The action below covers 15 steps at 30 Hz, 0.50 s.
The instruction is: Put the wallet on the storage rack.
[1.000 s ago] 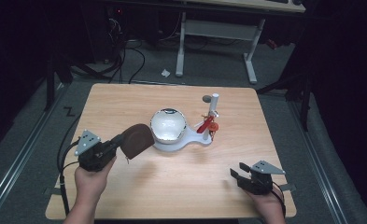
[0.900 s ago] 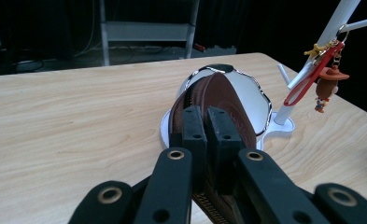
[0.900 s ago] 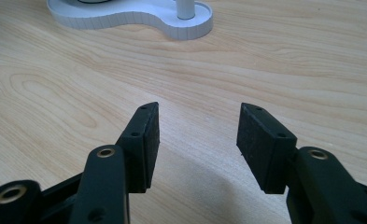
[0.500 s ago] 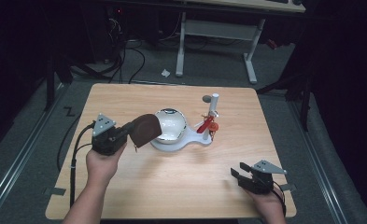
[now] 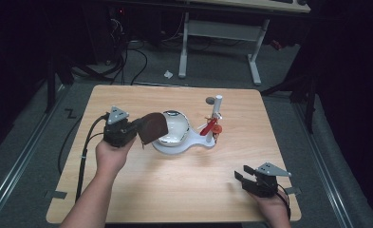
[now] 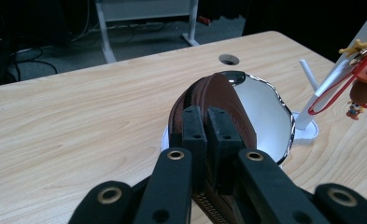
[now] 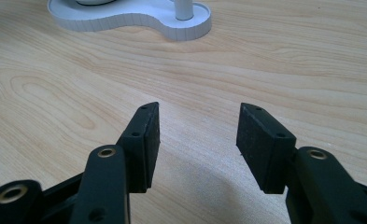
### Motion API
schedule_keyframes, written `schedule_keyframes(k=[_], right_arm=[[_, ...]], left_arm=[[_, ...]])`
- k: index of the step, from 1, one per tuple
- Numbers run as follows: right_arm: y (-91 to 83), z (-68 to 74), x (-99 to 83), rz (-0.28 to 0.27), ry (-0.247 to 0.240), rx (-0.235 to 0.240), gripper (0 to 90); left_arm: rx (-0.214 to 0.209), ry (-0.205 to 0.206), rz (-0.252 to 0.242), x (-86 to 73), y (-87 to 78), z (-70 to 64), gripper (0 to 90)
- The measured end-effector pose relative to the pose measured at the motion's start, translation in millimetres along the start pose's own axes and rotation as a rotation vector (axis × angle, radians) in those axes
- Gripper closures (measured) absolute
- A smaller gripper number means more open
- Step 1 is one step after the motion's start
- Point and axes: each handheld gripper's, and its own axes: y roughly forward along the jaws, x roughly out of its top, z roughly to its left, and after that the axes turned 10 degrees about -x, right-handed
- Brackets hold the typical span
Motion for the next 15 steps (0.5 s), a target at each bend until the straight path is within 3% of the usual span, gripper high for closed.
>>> schedule_keyframes(k=[7,15], right_arm=[[-0.1,0.8,0.5,-0.001,-0.004,0.003,49.6],[-0.5,0.4,0.3,0.0,-0.003,0.003,49.6]], left_arm=[[0.006,-0.003,0.044,6.5,13.4,-0.7,87.0],[0.014,-0.005,0.062,12.9,24.7,-2.6,87.0]])
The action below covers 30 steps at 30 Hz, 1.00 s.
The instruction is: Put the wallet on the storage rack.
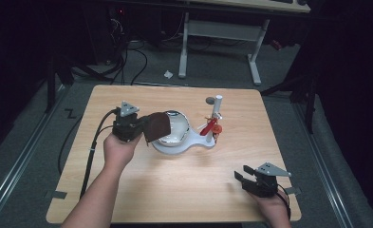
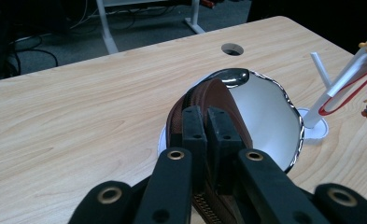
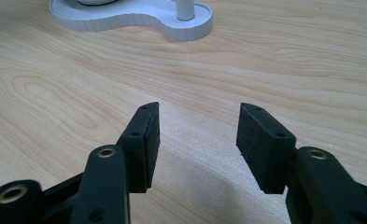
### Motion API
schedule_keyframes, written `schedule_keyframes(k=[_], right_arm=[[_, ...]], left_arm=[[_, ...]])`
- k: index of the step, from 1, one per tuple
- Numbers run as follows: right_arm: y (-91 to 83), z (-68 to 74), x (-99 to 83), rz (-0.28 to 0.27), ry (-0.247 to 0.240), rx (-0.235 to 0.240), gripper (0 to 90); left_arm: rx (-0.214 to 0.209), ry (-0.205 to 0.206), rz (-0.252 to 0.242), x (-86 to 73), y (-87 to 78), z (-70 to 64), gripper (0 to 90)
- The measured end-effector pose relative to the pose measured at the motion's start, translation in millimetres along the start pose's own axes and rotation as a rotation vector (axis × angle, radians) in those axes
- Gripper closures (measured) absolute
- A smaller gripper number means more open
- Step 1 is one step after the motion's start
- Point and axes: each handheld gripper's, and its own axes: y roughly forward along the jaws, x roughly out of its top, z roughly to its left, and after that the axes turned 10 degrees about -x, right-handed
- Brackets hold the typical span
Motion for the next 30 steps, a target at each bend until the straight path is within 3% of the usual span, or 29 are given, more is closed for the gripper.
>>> schedule_keyframes(k=[19,30], right_arm=[[0.5,0.5,-0.2,0.006,-0.002,0.005,49.6],[1.0,0.7,-0.3,0.008,-0.008,0.007,49.6]], left_arm=[[-0.004,-0.02,-0.004,-0.5,8.1,-3.6,86.1],[0.022,-0.019,-0.007,2.3,18.5,-5.1,85.8]])
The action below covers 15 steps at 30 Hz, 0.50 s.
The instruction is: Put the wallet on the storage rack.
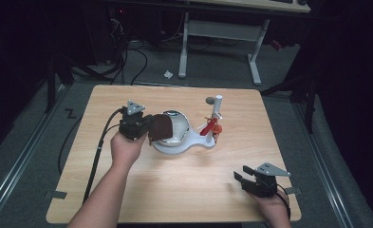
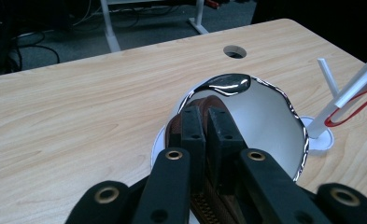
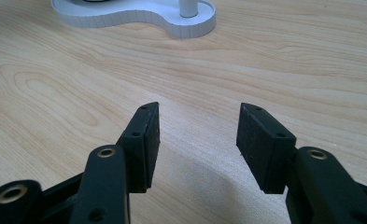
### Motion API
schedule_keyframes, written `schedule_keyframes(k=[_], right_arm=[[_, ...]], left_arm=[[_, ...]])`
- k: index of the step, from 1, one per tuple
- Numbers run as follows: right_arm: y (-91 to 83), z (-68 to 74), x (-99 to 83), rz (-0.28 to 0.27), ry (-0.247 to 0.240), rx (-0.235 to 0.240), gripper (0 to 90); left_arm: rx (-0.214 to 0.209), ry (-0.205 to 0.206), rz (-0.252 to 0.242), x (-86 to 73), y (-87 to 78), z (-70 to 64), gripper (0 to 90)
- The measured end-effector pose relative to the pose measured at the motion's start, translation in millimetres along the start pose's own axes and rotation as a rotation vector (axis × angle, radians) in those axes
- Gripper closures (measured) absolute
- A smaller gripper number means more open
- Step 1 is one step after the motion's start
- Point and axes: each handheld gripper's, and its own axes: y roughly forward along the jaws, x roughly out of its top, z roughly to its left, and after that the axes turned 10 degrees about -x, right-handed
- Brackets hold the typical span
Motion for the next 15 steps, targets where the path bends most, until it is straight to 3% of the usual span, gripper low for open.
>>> schedule_keyframes(k=[10,15], right_arm=[[-0.2,-0.3,-0.1,-0.001,0.002,0.001,49.5],[-0.2,-0.2,0.1,-0.002,0.001,0.004,49.5]], left_arm=[[0.006,-0.007,-0.001,5.3,17.7,-1.0,84.5],[-0.002,-0.015,-0.028,6.9,20.3,-3.5,82.1]])
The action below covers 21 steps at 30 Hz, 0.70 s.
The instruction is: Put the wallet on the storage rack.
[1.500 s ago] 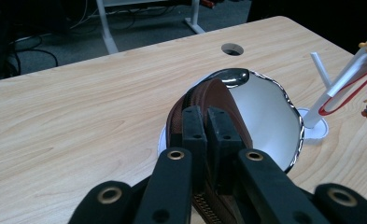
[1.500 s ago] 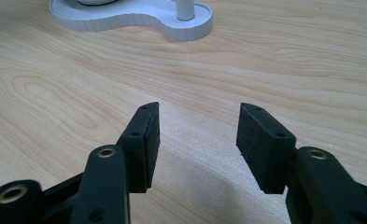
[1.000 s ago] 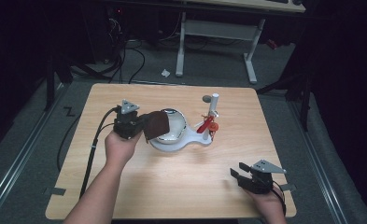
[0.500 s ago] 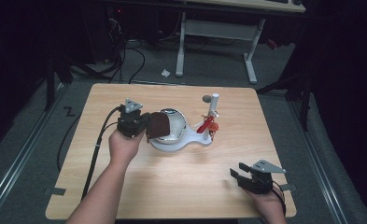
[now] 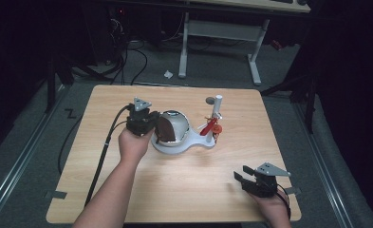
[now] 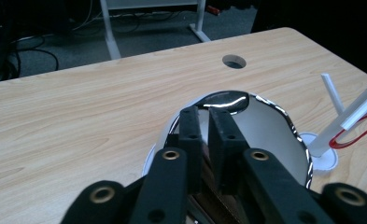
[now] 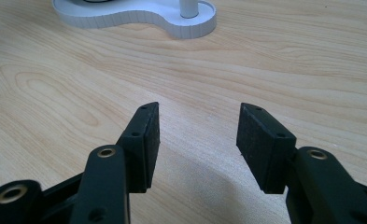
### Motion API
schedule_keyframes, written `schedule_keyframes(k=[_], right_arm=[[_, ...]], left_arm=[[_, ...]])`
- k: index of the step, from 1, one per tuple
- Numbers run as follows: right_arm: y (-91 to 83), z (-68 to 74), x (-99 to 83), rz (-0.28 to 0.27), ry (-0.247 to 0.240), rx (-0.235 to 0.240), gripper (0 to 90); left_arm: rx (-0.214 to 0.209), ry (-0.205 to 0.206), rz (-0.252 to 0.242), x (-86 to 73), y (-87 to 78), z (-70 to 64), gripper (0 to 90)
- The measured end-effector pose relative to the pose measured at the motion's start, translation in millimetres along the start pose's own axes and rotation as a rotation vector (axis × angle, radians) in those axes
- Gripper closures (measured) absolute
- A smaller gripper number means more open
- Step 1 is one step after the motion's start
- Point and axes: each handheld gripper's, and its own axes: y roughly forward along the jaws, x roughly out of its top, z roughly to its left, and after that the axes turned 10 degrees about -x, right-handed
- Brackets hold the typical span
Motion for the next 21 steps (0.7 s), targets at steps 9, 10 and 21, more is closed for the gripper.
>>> schedule_keyframes(k=[9,10,21], right_arm=[[0.2,0.5,0.6,-0.001,-0.006,0.0,49.4],[0.3,0.5,0.6,0.0,-0.007,-0.001,49.4],[0.7,1.7,0.5,0.003,-0.014,-0.001,49.4]], left_arm=[[-0.008,0.009,-0.011,0.5,-4.5,-3.2,76.0],[-0.009,0.01,-0.015,0.9,-5.6,-3.5,75.0],[-0.031,0.023,-0.049,-3.2,-26.4,-10.6,63.7]])
